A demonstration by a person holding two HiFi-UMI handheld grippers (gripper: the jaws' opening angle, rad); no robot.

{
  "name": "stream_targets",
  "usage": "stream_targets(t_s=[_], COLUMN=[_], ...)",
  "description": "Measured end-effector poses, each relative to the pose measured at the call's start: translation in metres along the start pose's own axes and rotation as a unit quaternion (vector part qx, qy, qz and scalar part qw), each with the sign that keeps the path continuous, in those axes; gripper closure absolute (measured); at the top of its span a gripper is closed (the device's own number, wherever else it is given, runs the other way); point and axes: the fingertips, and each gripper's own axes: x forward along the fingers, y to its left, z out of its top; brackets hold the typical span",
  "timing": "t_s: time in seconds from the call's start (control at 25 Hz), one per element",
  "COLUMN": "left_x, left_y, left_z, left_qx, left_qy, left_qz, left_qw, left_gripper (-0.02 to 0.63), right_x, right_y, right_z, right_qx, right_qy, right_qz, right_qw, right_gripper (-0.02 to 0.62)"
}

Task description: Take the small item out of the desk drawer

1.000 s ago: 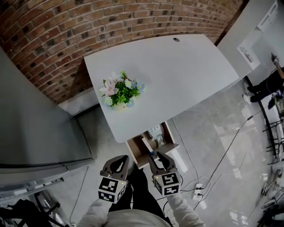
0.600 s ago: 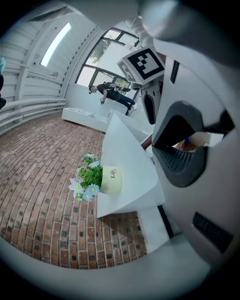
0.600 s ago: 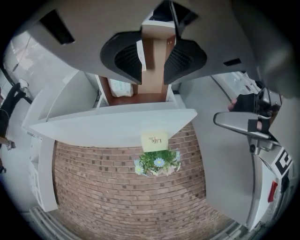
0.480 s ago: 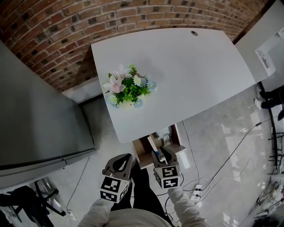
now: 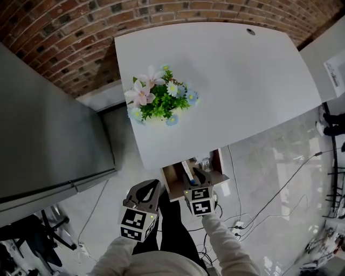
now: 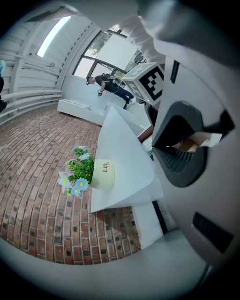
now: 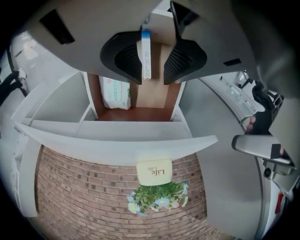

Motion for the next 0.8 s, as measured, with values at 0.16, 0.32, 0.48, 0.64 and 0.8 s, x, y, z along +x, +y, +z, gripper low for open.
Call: stream_targets(t_s=[0.16, 0.32, 0.48, 0.64, 0.8], left_x=[0.006, 0.009, 0.013, 0.017, 0.023], left_y=[0.001, 0.001, -0.001, 0.002, 0.007], left_z=[-0.002, -0.006, -0.012, -0.016, -0.017], left_qx=[-0.004, -0.01, -0.019, -0.032, -0.037], left_qy=[0.005, 0.009, 0.016, 0.019, 0.02], left_qz=[0.003, 0.007, 0.007, 0.014, 0.021], left_qw=[1.0, 0.9999, 0.9997, 0.9992, 0.9989], left_gripper=[0.588, 0.588, 0.588, 0.588, 0.588], right_x=[0.02, 0.036, 0.049, 0.059, 0.071], right_y=[-0.003, -0.007, -0.012, -0.012, -0.013], right_z=[-0.01, -0.022, -0.032, -0.038, -0.045], right_qx=[-0.026, -0.044, -0.051, -0.059, -0.067], right_qy=[0.031, 0.06, 0.083, 0.101, 0.121], right_qz=[0.006, 0.01, 0.008, 0.015, 0.025], right_qw=[0.999, 0.997, 0.995, 0.993, 0.99], right_gripper=[0.425, 0.425, 0.425, 0.425, 0.422])
